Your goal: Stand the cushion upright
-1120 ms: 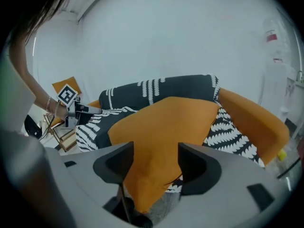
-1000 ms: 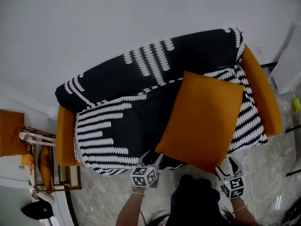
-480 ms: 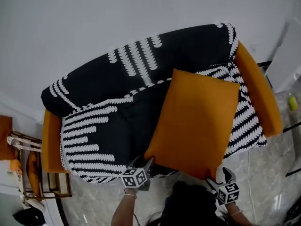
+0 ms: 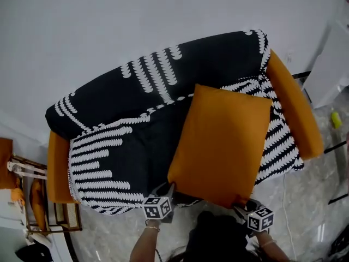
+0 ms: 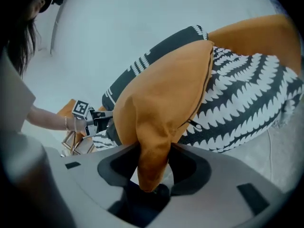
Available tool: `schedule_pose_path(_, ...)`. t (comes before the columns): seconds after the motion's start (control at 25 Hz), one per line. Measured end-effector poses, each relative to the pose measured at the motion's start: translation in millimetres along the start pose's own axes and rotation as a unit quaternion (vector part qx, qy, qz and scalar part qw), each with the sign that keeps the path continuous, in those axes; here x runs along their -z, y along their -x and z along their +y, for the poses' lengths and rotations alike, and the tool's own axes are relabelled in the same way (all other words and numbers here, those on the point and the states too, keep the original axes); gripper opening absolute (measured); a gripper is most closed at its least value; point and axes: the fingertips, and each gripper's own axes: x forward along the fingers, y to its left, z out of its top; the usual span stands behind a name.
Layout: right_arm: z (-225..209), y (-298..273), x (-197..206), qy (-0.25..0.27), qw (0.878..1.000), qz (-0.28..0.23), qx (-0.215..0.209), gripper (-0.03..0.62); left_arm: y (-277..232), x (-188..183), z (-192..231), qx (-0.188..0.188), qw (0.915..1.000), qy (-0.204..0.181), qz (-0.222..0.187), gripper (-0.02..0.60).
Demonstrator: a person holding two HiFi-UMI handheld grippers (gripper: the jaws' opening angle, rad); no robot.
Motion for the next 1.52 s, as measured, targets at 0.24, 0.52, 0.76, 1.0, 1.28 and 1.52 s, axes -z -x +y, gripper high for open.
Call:
schedule_pose_path(0.24, 14, 24, -24, 0.023, 0.999, -0.012, 0.037, 0.161, 19, -16, -12, -0.012, 0.9999, 0.001, 0.008, 0.051)
schedule_pose_path(0.52, 33, 60, -57, 0.016, 0.998, -0.009, 0.061, 0.141, 55, -48, -34, 0.005, 1.0000, 0.001, 0.008, 0.041)
schedule_pose_path(0.76, 59, 94, -85, 0.013, 0.997, -0.014, 0.073, 0.133, 93, -81, -52, 0.006, 1.0000, 0.001, 0.000, 0.038)
schedule_pose_path(1.0, 87, 125, -104, 0.006, 0.996, -0.015, 0.089, 0.126, 135, -104, -66, 0.016, 0.9998, 0.007, -0.006, 0.038)
schedule_pose_path(1.28, 115, 161, -138, 0.011, 0.994, -0.037, 0.107, 0.120, 176, -136, -83, 0.034, 0.9992, 0.004, -0.019, 0.037)
schedule_pose_path(1.52, 136, 200, -170, 0.015, 0.988, -0.076, 0.131, 0.114, 217, -159, -105, 0.050, 0.9976, 0.017, -0.046, 0.035)
